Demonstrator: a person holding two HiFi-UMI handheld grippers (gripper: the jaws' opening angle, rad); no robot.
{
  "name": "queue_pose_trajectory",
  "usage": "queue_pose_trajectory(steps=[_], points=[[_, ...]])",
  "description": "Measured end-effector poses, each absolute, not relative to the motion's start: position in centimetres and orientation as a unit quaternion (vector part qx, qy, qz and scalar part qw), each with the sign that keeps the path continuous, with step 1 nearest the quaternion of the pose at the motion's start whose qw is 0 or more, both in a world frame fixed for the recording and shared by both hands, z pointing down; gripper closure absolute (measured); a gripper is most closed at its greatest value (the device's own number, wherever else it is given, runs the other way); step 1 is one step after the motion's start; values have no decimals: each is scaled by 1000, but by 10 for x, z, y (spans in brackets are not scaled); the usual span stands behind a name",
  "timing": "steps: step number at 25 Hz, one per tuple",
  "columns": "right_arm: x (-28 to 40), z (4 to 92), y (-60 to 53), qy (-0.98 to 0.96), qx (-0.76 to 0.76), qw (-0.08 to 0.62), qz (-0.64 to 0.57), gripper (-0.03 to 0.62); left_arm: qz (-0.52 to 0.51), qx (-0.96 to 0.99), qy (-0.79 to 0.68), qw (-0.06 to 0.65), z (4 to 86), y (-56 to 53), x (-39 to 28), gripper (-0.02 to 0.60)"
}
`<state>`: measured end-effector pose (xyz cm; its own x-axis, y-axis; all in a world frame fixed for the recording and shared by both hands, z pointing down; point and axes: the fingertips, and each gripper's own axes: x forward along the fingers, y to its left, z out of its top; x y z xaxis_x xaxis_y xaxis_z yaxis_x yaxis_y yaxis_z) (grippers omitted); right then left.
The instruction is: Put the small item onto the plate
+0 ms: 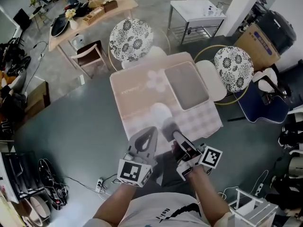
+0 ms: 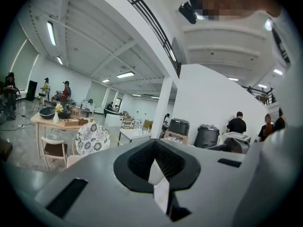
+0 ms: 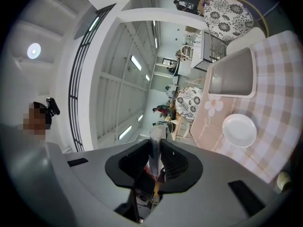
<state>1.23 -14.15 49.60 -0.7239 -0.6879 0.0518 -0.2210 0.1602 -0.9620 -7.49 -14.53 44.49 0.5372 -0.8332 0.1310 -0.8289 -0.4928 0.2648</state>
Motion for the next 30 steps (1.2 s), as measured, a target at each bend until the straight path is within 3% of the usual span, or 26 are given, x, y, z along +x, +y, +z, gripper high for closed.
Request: queue_pose_trajectory(steps=[19, 30], points=[[26, 703, -189, 667, -364, 152, -632, 510, 37, 854, -479, 197, 600, -207, -59, 575], [24, 760, -189, 633, -391, 113, -658, 510, 45, 851, -482, 205, 639, -218, -56, 575]])
